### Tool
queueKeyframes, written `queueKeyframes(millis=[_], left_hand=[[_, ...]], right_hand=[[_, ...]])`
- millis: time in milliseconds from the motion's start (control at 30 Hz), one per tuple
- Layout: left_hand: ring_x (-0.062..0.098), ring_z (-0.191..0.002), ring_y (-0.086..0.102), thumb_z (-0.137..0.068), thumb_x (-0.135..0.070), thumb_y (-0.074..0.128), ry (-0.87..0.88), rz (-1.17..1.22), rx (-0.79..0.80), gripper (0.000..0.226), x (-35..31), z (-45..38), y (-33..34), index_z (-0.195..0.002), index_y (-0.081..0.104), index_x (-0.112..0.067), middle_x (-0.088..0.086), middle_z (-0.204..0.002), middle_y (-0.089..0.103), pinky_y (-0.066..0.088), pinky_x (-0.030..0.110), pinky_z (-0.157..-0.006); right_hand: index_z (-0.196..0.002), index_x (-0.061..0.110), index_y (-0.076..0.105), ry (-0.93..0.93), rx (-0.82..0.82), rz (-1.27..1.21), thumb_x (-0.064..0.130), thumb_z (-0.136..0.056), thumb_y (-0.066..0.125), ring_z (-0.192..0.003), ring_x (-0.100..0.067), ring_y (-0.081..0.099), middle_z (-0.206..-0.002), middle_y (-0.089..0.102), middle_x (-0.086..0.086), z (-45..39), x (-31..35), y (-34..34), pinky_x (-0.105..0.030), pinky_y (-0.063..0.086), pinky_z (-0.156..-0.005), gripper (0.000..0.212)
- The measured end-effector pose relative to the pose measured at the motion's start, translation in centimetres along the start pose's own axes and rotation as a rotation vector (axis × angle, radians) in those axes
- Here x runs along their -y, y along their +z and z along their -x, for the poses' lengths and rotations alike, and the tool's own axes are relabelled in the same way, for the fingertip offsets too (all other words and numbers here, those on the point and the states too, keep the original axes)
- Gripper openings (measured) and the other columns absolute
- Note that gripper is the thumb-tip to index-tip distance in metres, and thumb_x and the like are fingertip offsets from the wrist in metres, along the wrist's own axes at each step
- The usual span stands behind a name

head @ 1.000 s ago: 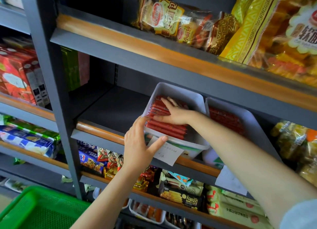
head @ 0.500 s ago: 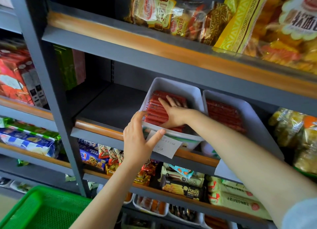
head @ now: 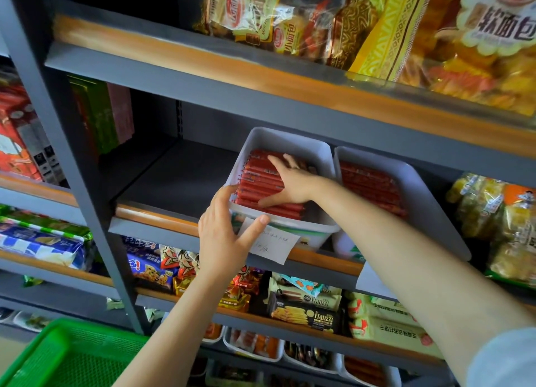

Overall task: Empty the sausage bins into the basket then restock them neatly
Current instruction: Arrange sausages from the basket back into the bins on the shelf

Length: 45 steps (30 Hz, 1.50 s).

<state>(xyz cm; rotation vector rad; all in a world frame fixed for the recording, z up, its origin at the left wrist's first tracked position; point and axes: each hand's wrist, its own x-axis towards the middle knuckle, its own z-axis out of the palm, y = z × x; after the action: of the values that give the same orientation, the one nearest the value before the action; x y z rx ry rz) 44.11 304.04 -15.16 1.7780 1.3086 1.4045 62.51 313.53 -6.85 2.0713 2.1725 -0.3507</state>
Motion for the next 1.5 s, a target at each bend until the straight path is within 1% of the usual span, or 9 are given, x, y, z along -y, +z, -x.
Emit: queueKeyframes(millis=[200, 333, 467, 567, 767, 900, 1067, 1200, 1500], left_hand=[[-0.011, -0.099, 0.037, -0.079, -0.072, 0.055, 0.027, 0.002, -0.018, 0.064, 0.2, -0.1, 0.0, -0.133, 0.034, -0.043, -0.045, -0.112, 0.033, 0.044, 0.047, -0.096], [0.005, -0.104, 0.042, -0.078, -0.074, 0.053, 0.025, 0.007, -0.011, 0.068, 0.0, 0.0, -0.2, -0.134, 0.035, -0.039, -0.032, -0.112, 0.042, 0.044, 0.049, -0.096], [0.021, -0.137, 0.036, -0.082, -0.073, 0.052, 0.019, -0.034, -0.007, 0.075, 0.6, 0.1, -0.2, -0.143, 0.031, -0.035, -0.004, -0.147, 0.040, 0.035, 0.056, -0.110], [0.022, -0.153, 0.007, -0.088, -0.061, 0.047, 0.166, -0.287, -0.138, 0.076, -0.7, 0.6, 0.9, -0.150, 0.032, -0.019, 0.004, -0.165, 0.015, 0.010, 0.048, -0.123], [0.030, -0.149, 0.024, -0.089, -0.043, 0.054, 0.628, -0.414, 0.083, 0.056, -6.9, 3.1, 7.4, -0.137, 0.055, -0.014, 0.010, -0.157, 0.035, 0.016, 0.055, -0.120], [0.034, -0.145, 0.032, -0.090, -0.042, 0.055, 0.650, -0.545, 0.187, 0.053, -7.8, 4.8, 10.6, -0.136, 0.056, -0.016, 0.011, -0.153, 0.042, 0.019, 0.056, -0.118], [0.034, -0.126, 0.052, -0.088, -0.036, 0.061, 0.670, -0.630, 0.131, 0.049, -7.3, 4.7, 11.3, -0.132, 0.060, -0.013, 0.009, -0.140, 0.057, 0.035, 0.050, -0.104], [0.035, -0.119, 0.055, -0.089, -0.029, 0.056, 0.728, -0.615, 0.066, 0.046, -7.0, 4.6, 11.5, -0.131, 0.061, -0.010, 0.009, -0.138, 0.058, 0.038, 0.048, -0.099], [0.032, -0.116, 0.055, -0.082, -0.021, 0.062, 0.723, -0.593, -0.004, 0.043, -7.0, 4.7, 12.1, -0.123, 0.065, -0.009, 0.008, -0.134, 0.060, 0.035, 0.045, -0.101]], right_hand=[[-0.151, 0.045, -0.011, -0.060, 0.100, 0.056, 0.074, -0.063, 0.072, -0.151, -0.033, -0.004, -0.163, -0.017, -0.005, 0.4, 0.1, 0.5, -0.055, 0.010, -0.120, 0.124], [-0.154, 0.039, -0.008, 0.006, 0.021, -0.009, 0.082, -0.065, 0.063, -0.150, -0.034, -0.009, -0.162, -0.020, -0.005, 0.5, -0.1, 0.2, -0.056, 0.005, -0.120, 0.122], [-0.155, 0.025, 0.016, -0.036, -0.039, -0.301, 0.072, -0.084, 0.050, -0.149, -0.023, 0.014, -0.162, 0.009, -0.004, 2.0, -0.8, -1.5, -0.036, 0.018, -0.117, 0.092], [-0.144, 0.019, 0.043, -0.036, -0.192, -0.319, 0.062, -0.092, 0.050, -0.137, -0.018, 0.037, -0.150, 0.037, -0.003, 4.1, -3.4, -3.0, -0.026, 0.030, -0.105, 0.068], [-0.113, 0.013, 0.067, 0.079, -0.443, -0.384, 0.034, -0.093, 0.063, -0.108, -0.015, 0.058, -0.119, 0.063, 0.000, 10.6, -11.9, -3.5, -0.022, 0.039, -0.082, 0.029], [-0.131, 0.022, 0.055, 0.198, -0.221, -0.302, 0.045, -0.086, 0.070, -0.126, -0.015, 0.048, -0.140, 0.049, 0.005, 13.6, -16.9, -2.1, -0.023, 0.036, -0.095, 0.052], [-0.155, 0.033, 0.007, 0.234, -0.021, -0.229, 0.056, -0.068, 0.081, -0.145, -0.023, 0.023, -0.162, 0.011, 0.002, 14.0, -18.7, 0.1, -0.040, 0.029, -0.115, 0.117], [-0.153, 0.044, -0.004, 0.254, -0.017, -0.046, 0.038, -0.078, 0.079, -0.151, -0.027, 0.000, -0.161, -0.023, 0.006, 12.0, -19.1, 1.7, -0.046, 0.024, -0.119, 0.112], [-0.155, 0.036, 0.012, 0.203, -0.108, -0.135, 0.062, -0.068, 0.077, -0.149, -0.026, 0.011, -0.164, -0.003, 0.006, 13.4, -19.0, 1.3, -0.046, 0.024, -0.117, 0.111]])
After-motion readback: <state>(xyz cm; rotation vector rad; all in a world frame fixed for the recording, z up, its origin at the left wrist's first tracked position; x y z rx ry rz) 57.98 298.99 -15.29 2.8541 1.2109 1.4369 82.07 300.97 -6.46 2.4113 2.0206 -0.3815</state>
